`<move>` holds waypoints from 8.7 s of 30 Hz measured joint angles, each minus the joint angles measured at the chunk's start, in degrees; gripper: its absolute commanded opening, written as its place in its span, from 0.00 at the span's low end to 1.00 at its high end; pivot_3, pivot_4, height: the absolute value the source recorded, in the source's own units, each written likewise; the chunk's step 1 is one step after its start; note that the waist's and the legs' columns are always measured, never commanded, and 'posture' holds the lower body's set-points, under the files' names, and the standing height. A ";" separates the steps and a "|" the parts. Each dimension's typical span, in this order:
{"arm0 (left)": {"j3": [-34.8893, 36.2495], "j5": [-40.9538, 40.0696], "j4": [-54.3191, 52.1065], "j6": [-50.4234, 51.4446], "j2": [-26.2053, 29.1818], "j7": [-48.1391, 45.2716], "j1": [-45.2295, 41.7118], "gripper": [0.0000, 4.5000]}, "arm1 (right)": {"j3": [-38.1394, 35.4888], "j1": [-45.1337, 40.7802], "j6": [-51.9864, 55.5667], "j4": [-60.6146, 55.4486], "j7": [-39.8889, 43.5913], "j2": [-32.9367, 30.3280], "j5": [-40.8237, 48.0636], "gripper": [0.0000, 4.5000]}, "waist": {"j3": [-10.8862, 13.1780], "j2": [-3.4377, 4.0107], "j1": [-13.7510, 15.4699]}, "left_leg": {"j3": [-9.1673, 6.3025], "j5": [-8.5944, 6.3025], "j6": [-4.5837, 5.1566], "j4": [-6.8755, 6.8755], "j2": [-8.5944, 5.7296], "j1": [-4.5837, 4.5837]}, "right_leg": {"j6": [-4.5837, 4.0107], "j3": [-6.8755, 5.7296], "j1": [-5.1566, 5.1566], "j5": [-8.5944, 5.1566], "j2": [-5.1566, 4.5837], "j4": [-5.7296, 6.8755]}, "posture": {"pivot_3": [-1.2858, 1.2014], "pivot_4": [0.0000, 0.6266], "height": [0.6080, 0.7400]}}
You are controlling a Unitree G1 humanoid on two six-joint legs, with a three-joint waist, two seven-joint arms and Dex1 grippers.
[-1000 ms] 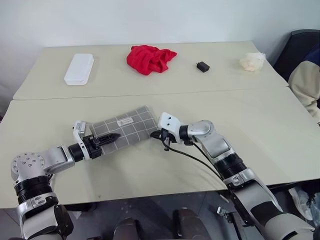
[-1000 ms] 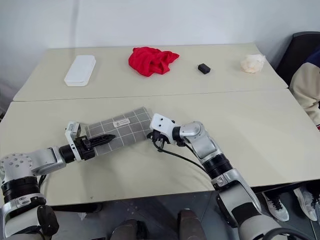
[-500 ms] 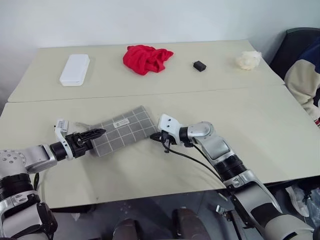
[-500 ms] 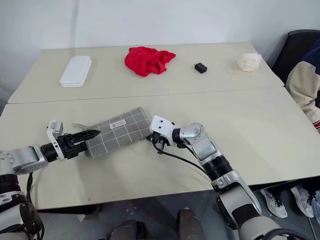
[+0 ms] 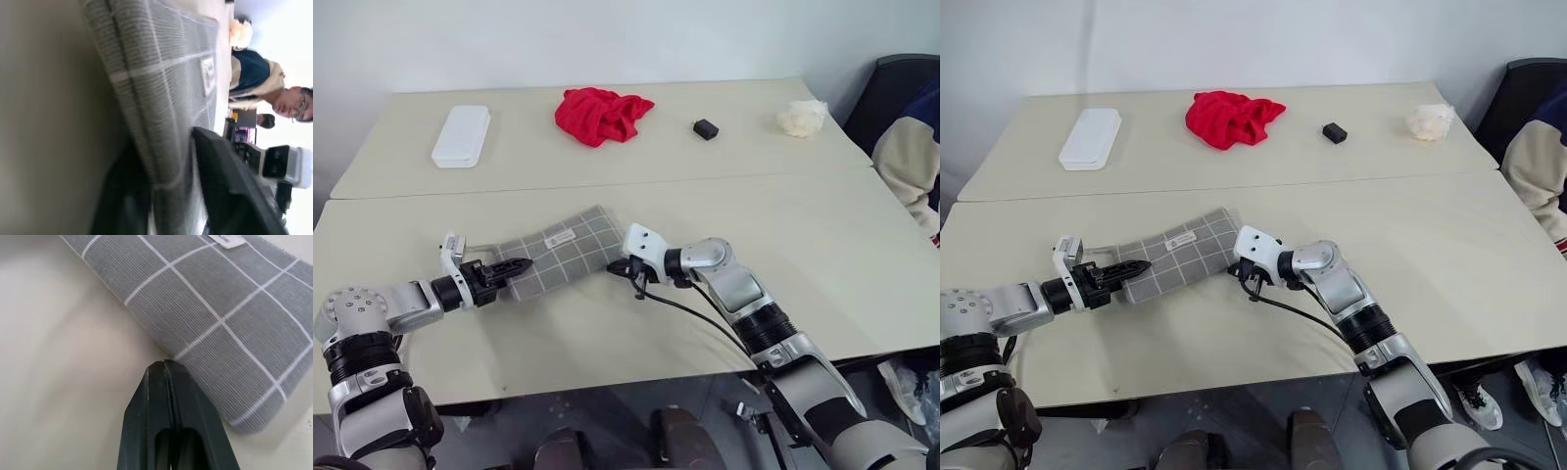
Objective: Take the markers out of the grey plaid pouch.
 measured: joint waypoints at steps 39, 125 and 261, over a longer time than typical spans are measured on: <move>-33.41 72.50 5.26 -148.38 -3.50 -18.38 -3.49 0.00 | -32.59 -3.15 65.51 -31.51 -12.18 -18.57 60.77 0.99 | 0.36 0.07 3.12 | 0.75 -0.22 0.31 0.09 0.09 -1.32 | 0.16 -0.23 -1.17 0.19 -0.01 -0.22 | 0.52 0.24 1.00; -32.45 36.37 -11.15 -104.78 -3.99 -41.90 4.85 0.00 | -36.14 14.87 21.97 -25.22 9.59 -38.50 41.55 0.23 | 0.37 0.11 3.20 | 0.71 -0.19 0.29 1.12 0.19 -1.79 | 0.09 -0.67 -1.64 0.26 -0.04 0.37 | 0.52 0.24 1.00; -35.30 39.53 -10.47 -106.65 -8.05 -42.37 5.41 0.00 | -4.51 1.69 -5.99 -25.01 3.59 -22.98 -3.28 0.47 | 0.37 0.12 3.17 | 0.60 -0.22 0.35 1.76 0.25 -1.83 | 0.11 -0.71 -1.55 0.27 -0.04 0.84 | 0.52 0.24 1.00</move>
